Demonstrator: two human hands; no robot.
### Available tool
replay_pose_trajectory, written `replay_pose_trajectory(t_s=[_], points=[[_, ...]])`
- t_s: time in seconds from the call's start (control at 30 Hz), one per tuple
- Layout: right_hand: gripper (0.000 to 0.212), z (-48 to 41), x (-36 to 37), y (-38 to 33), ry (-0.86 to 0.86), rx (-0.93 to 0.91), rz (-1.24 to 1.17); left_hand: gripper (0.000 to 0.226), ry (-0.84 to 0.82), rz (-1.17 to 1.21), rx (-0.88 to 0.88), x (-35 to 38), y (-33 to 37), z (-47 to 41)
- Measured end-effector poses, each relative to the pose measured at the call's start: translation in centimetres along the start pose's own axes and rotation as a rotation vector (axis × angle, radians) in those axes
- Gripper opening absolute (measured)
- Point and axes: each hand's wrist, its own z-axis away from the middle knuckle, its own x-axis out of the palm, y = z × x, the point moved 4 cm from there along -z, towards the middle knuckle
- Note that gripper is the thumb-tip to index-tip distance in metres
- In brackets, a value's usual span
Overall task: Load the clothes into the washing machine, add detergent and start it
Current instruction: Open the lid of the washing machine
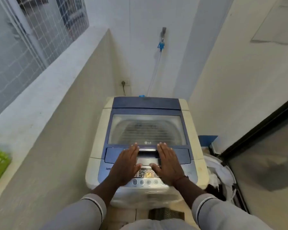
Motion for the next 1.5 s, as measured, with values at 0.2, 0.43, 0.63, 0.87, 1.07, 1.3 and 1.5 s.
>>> replay_pose_trajectory(t_s=[0.2,0.43,0.63,0.87,1.07,1.3,1.5], points=[[0.066,2.4,1.5,0.1,0.036,-0.017,0.048,0.065,0.011,-0.062,0.064,1.8,0.3,2.1],[0.052,1.6,0.8,-0.2,0.030,-0.007,0.017,0.057,0.022,-0.059,-0.007,1.9,0.6,1.2],[0.044,-0.1,0.0,-0.4,-0.016,0.009,0.076,0.038,-0.005,-0.108,-0.066,0.8,1.0,-0.6],[0.049,-1.1,-2.3,-1.1,0.016,0.022,0.058,0.032,-0.018,-0.102,-0.094,-1.5,1.0,-2.1],[0.051,-3.1,-8.2,-2.0,0.234,-0.009,0.090,0.029,0.166,-0.018,-0.024,-7.5,2.4,-3.9],[0.047,-9.0,-15.1,-2.0,0.367,-0.113,0.117,0.047,0.288,-0.122,0.088,-15.1,2.7,-8.8],[0.036,-13.2,-20.6,-2.4,0.518,-0.200,0.036,0.038,0.409,-0.101,0.136,-20.5,2.5,-13.7]])
